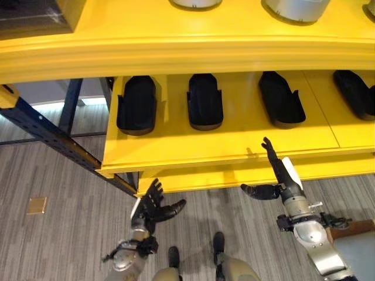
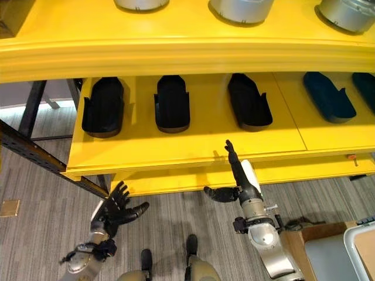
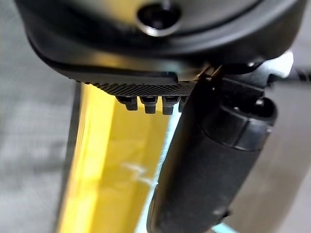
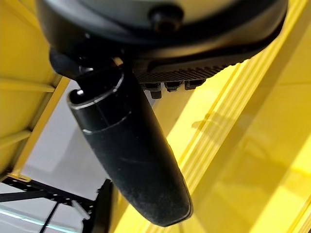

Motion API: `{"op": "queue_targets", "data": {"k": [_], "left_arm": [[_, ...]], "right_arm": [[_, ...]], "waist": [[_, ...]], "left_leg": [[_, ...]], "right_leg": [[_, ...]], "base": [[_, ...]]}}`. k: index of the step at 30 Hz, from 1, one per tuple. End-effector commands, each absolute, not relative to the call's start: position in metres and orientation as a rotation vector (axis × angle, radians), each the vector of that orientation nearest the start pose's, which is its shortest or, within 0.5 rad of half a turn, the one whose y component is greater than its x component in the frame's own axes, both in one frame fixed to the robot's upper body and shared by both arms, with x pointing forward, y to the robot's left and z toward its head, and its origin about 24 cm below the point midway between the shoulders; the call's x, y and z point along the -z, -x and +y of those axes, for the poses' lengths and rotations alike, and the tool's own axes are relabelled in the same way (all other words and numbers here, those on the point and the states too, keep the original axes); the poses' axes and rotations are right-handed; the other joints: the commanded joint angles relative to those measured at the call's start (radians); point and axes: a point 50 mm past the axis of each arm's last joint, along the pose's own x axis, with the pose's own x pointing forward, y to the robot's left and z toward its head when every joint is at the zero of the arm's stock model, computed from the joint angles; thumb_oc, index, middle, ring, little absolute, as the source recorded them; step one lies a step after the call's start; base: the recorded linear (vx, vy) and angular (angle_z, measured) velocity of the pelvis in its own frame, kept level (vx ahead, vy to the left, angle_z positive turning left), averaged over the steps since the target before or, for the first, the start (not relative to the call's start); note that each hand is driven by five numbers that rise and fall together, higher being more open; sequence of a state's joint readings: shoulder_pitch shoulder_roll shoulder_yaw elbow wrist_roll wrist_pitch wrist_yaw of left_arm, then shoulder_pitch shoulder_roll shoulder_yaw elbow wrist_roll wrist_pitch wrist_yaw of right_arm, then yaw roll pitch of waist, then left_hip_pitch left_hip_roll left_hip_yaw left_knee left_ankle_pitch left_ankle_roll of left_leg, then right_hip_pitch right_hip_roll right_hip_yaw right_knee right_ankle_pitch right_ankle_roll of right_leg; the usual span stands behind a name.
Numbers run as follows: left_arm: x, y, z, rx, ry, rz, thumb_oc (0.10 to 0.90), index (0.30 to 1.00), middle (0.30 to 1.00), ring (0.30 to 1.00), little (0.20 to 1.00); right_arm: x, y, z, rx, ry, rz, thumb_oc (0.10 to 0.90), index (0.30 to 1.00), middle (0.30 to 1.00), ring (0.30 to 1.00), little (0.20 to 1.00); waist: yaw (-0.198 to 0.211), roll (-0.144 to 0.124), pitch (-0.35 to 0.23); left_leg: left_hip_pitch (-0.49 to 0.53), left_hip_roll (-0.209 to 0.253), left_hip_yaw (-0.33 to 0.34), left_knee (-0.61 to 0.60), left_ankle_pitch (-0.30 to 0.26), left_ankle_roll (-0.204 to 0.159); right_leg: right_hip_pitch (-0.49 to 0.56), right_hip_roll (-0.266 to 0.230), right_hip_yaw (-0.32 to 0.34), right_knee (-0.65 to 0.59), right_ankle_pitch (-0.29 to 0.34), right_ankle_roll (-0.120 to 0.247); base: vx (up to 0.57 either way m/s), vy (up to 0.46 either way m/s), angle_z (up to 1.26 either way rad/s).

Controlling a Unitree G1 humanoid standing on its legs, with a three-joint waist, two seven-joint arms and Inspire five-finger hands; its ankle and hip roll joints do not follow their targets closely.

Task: Move parts from the plastic box to the shelf.

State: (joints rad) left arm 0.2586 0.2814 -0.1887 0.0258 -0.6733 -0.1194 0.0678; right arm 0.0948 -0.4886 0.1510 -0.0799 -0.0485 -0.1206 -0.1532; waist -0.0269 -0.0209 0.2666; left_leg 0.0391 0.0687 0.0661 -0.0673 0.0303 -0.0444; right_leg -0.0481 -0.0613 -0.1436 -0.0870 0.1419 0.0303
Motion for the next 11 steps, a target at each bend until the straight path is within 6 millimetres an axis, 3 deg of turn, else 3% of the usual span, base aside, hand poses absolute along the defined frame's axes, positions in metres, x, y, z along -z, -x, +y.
{"op": "queue_targets", "data": {"k": [1, 11], "left_arm": [[-0.032, -0.213, 0.202, -0.038, 0.413, -0.037, 0.9, 1.0, 1.0, 1.0, 1.0], [-0.02, -0.208, 0.201, -0.047, 0.384, 0.015, 0.9, 1.0, 1.0, 1.0, 1.0]], "right_arm": [[-0.098, -0.237, -0.197, -0.059, 0.436, -0.322, 0.9, 1.0, 1.0, 1.0, 1.0], [-0.092, -0.237, -0.19, -0.103, 0.363, -0.288, 0.9, 1.0, 1.0, 1.0, 1.0]], "waist": [[-0.012, -0.026, -0.136], [-0.024, -0.012, -0.195]], "left_leg": [[-0.025, 0.037, -0.026, -0.01, 0.022, -0.014], [0.008, 0.044, -0.009, -0.02, 0.017, -0.015]], "right_leg": [[0.069, -0.06, 0.005, 0.019, -0.087, 0.083], [0.092, -0.057, 0.027, 0.005, -0.081, 0.082]], "base": [[0.0, 0.0, 0.0], [-0.01, 0.003, -0.05]]}}
